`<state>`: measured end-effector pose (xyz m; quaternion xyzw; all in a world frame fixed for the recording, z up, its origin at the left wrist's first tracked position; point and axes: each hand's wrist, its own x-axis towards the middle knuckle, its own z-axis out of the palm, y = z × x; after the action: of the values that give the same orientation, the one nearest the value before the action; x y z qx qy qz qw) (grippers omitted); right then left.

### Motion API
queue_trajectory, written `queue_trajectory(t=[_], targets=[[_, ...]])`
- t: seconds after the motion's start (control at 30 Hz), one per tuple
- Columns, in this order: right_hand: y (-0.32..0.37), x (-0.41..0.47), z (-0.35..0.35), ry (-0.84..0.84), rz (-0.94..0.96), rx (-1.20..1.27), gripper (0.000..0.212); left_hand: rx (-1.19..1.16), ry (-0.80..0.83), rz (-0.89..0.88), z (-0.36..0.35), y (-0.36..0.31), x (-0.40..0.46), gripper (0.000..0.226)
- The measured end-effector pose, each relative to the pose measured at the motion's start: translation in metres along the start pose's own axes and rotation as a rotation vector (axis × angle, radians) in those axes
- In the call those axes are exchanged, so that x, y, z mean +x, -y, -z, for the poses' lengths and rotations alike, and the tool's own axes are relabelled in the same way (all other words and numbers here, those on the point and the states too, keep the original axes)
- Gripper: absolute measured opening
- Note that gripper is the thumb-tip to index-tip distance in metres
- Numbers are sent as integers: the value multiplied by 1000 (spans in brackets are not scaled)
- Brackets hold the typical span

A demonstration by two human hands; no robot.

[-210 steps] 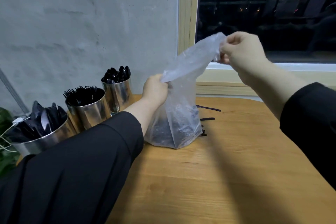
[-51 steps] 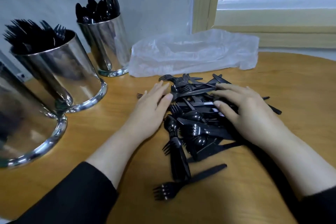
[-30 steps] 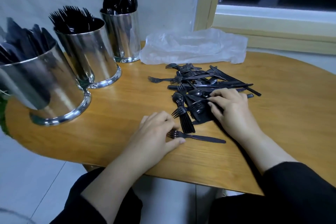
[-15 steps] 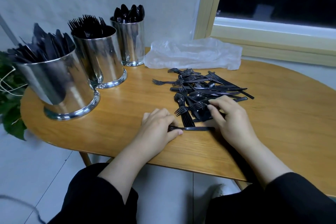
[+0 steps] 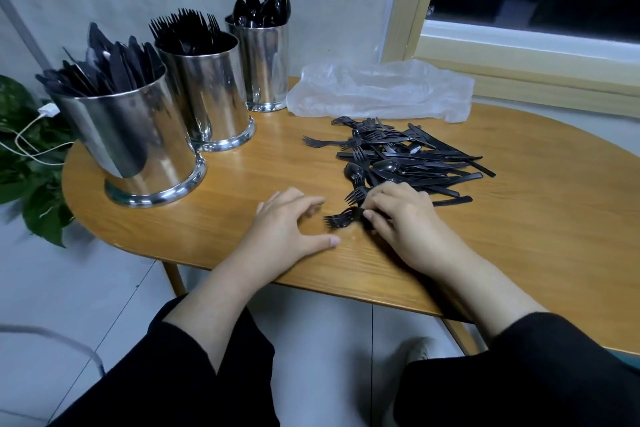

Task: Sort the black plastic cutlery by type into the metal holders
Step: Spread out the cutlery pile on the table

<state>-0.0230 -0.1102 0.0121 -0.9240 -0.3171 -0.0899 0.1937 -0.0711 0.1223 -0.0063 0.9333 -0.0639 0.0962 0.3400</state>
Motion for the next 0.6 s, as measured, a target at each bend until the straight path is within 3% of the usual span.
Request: queue_trajectory(t=[0.2,0.37,0.6], targets=[[13,27,-7,132,24,-128,13,115,-15,22,-8,-6,2,51],[21,28,-9,108,44,-164,16,187,-26,-22,-14,-3,3,25],[28,27,-5,169,5,-136,24,138,-21,6,-8,-5,5,24]])
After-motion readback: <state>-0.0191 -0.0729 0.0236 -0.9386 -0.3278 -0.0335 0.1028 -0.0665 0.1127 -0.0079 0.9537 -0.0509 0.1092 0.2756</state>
